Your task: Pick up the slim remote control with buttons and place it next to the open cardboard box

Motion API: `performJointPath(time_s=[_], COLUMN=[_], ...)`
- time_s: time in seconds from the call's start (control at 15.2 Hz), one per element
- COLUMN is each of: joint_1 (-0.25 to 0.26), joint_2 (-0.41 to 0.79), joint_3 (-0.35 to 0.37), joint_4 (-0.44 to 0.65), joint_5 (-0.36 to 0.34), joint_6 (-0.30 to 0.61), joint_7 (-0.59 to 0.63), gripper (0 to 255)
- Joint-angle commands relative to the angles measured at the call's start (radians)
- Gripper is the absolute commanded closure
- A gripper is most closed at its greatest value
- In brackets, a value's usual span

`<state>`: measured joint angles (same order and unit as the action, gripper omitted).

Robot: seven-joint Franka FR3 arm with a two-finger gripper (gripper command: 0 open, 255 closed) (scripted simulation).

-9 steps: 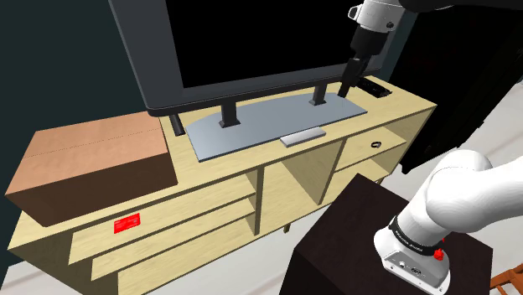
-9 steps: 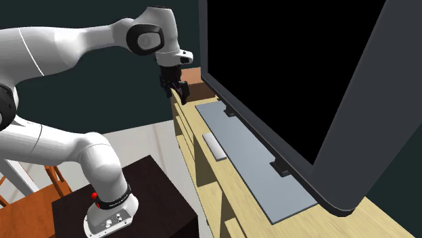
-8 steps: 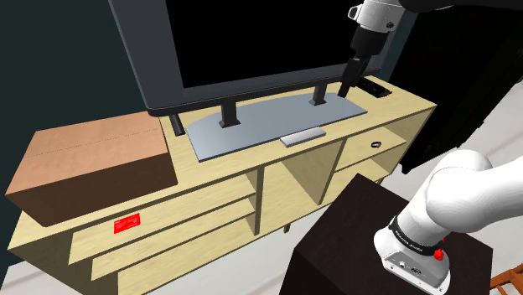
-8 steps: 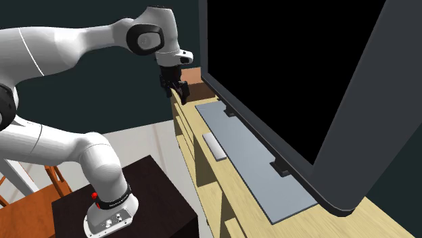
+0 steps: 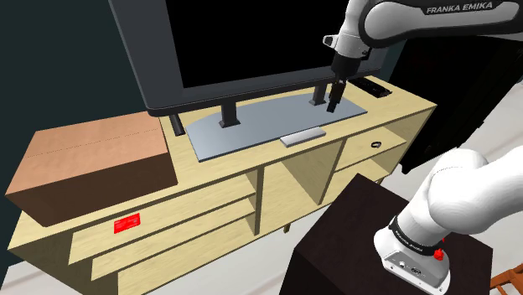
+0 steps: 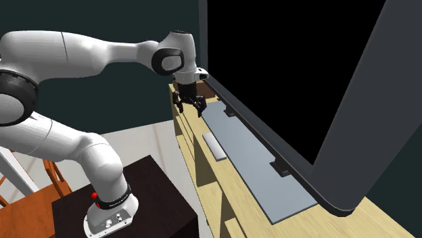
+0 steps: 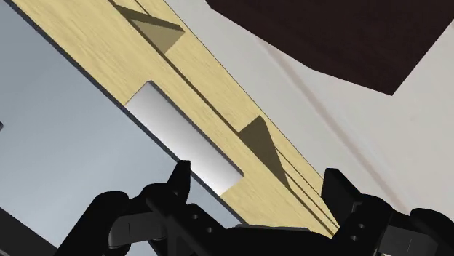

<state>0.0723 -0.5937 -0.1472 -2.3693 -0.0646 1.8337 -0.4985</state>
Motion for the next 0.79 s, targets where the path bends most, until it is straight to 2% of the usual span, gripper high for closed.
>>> performJointPath(time_s=[0.0, 0.4, 0.73], joint_1=[0.019, 0.075, 0.118], joint_2=[0.049, 0.239, 0.421], joint_3=[-0.03, -0.105, -0.147], joint_4=[-0.018, -0.019, 0.014], joint_5=[-0.017, -0.043, -0.033], joint_6=[0.064, 0.241, 0.38], joint_7=[-0.099, -0.375, -0.606], gripper=[0, 0, 0])
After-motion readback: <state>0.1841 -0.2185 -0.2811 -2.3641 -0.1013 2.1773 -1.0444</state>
